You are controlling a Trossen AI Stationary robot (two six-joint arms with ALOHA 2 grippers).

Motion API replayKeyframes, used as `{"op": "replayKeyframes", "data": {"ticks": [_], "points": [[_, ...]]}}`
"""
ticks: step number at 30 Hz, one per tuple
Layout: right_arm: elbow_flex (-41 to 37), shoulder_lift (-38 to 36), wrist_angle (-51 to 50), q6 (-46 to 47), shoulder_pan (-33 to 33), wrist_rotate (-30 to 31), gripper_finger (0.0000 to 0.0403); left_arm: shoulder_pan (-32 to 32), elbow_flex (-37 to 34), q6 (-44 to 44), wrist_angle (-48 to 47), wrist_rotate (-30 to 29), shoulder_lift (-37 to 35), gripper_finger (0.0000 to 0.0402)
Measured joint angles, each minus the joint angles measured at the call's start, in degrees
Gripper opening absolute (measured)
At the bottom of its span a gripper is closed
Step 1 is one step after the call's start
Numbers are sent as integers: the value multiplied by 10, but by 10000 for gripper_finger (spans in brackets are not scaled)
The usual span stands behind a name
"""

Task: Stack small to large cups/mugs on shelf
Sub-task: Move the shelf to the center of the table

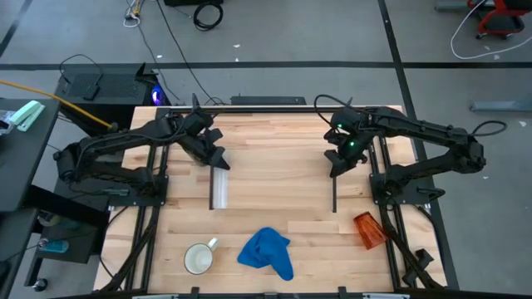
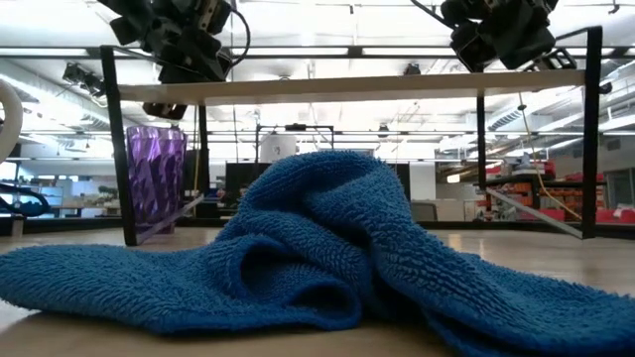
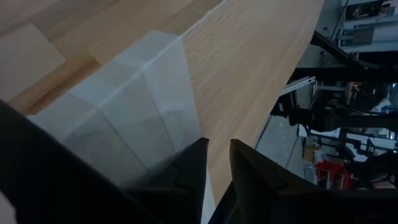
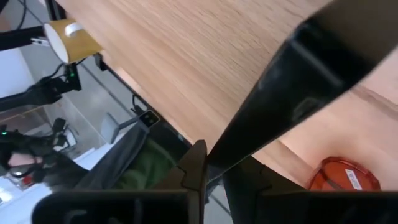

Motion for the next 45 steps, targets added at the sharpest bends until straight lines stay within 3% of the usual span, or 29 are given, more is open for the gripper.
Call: {"op": "replayKeyframes", "data": {"ticks": [8,19,31,45], "points": [[-6,0,-1,23,0,-34,48,4,0,-6,-2,32,21,80],[-92,-2,49,20,6,-94,48,-19,0,-11,1,33,23,77],[-77,-4,45,-1,24,-67,48,-65,0,-52,5,5,17,80],[-77,-25,59,-69,28,-2,53,-67,0,-34,20,-12,11,92]]}}
